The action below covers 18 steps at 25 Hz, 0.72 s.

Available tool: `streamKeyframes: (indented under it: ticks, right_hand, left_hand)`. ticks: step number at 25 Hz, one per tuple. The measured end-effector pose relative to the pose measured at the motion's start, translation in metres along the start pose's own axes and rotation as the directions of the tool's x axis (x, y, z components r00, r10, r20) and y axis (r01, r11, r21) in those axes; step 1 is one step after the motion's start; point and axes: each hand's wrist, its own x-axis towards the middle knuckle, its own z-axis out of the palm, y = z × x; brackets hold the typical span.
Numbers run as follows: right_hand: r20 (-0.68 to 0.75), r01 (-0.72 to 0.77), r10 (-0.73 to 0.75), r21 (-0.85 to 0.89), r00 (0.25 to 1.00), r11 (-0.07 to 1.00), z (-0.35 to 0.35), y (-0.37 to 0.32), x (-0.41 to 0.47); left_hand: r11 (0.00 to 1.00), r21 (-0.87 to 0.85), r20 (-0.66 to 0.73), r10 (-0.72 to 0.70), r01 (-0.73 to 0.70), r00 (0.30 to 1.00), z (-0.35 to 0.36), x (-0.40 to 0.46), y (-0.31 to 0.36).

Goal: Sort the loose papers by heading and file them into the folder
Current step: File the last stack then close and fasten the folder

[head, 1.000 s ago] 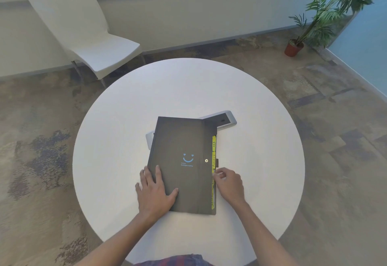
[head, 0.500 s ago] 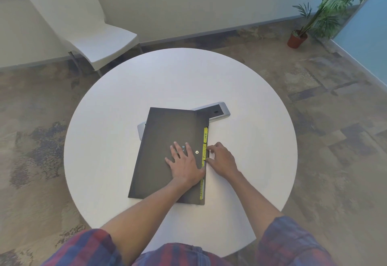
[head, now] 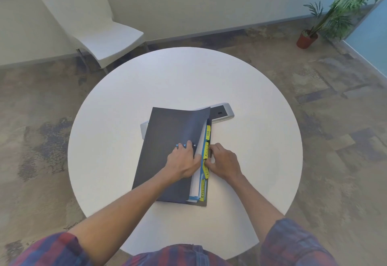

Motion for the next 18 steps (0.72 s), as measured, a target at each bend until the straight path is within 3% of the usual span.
streamKeyframes:
  ticks: [9, 14, 18]
  right_hand:
    - [-0.123, 0.038, -0.016, 0.177, 0.992, 0.983, 0.008, 0.005, -0.007]
    - [-0.199, 0.054, -0.020, 0.171, 0.980, 0.984, 0.015, 0.002, -0.014]
    - [-0.273, -0.059, 0.151, 0.317, 0.950, 0.947, 0.017, -0.008, -0.017]
  left_hand:
    - [0.996, -0.071, 0.008, 0.055, -0.054, 0.998, -0.019, -0.006, -0.007]
    - [0.991, -0.116, 0.010, 0.064, -0.063, 0.998, -0.019, -0.006, -0.011]
    - [0.985, -0.166, -0.009, 0.055, -0.056, 0.998, -0.020, -0.004, -0.012]
